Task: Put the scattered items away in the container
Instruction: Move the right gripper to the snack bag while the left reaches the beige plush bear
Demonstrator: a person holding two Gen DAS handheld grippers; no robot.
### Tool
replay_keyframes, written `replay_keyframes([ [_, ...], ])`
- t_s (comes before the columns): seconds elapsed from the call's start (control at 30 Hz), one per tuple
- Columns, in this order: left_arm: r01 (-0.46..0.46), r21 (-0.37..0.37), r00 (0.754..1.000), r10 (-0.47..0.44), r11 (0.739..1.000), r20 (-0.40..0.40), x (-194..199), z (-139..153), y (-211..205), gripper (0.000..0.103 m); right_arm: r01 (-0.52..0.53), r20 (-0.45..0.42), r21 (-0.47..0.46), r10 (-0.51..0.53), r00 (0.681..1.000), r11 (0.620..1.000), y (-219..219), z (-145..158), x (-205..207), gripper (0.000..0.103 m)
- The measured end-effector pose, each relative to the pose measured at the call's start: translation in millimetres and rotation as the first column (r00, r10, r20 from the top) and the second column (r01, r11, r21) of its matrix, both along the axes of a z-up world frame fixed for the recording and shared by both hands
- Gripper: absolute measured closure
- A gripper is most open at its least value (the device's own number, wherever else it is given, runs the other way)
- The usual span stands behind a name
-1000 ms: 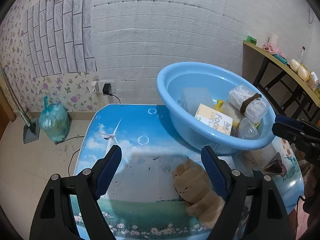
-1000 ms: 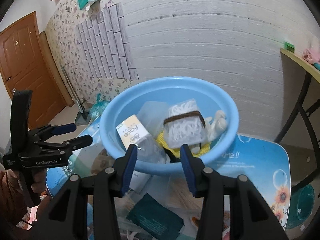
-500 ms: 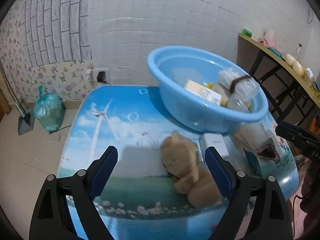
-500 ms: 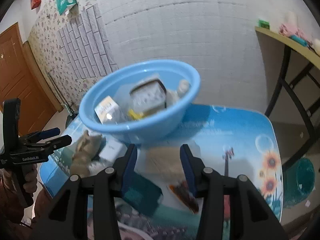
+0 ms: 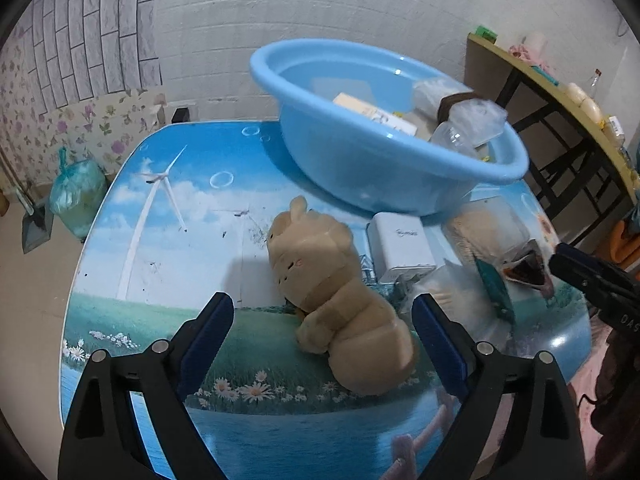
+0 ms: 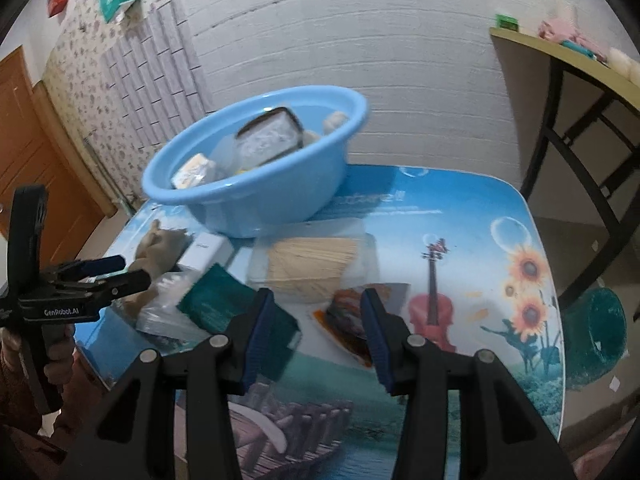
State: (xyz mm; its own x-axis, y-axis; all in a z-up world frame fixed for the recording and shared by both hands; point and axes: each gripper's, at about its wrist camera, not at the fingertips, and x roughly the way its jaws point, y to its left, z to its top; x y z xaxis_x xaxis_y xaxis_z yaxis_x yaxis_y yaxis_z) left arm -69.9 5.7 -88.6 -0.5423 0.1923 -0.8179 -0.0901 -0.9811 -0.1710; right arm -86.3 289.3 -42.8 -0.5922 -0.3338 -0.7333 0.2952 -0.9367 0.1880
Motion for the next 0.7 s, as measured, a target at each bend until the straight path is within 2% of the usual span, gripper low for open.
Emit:
replay_keyframes([
  [0.03,0.0,-0.005,1.0,0.0,1.0,0.005,-1.4,-2.7,1.0,0.012,0.014,0.007,0.002,-0.014,1.0,1.0,3.1,-1.6,-1.9,0.041],
  [0.07,0.0,-0.003,1.0,0.0,1.0,0.008,-2.4,-4.3,0.9,0.012,0.028,0.012,0.003,-0.028,1.0,1.0,6.4,-3.5,-3.2,0.039],
  [0.23,0.009,0.026,0.999,-0.01,1.0,0.031,-9.6,-11.8,3.1,0.011,0.058,0.04,0.003,-0.058,0.998,0.998,15.5,-13.5,-10.1,0.039],
  [0.43,0.018,0.049,0.999,-0.021,0.999,0.049,-15.3,-17.8,6.8,0.011,0.042,0.069,0.014,-0.043,0.997,0.999,10.0,-23.8,-16.7,0.039],
  [0.47,0.025,0.054,0.999,-0.027,0.998,0.047,-15.3,-17.9,7.2,0.014,0.038,0.074,0.017,-0.04,0.996,0.999,8.1,-26.0,-18.1,0.039],
  [0.5,0.04,0.064,0.998,-0.042,0.997,0.042,-14.6,-17.6,7.5,0.026,0.037,0.078,0.02,-0.039,0.996,0.999,7.3,-27.3,-18.7,0.039],
  [0.57,0.069,0.07,0.997,-0.071,0.995,0.032,-13.3,-15.7,10.2,0.042,0.037,0.085,0.024,-0.038,0.996,0.999,5.3,-30.6,-19.9,0.039],
  [0.63,0.075,0.053,0.997,-0.077,0.996,0.029,-11.5,-14.0,11.5,0.044,0.034,0.09,0.019,-0.036,0.995,0.999,5.2,-33.0,-21.1,0.04],
  [0.7,0.075,0.032,0.997,-0.076,0.997,0.02,-9.4,-12.2,12.1,0.046,0.031,0.095,0.019,-0.033,0.995,0.999,4.8,-35.1,-21.7,0.051],
])
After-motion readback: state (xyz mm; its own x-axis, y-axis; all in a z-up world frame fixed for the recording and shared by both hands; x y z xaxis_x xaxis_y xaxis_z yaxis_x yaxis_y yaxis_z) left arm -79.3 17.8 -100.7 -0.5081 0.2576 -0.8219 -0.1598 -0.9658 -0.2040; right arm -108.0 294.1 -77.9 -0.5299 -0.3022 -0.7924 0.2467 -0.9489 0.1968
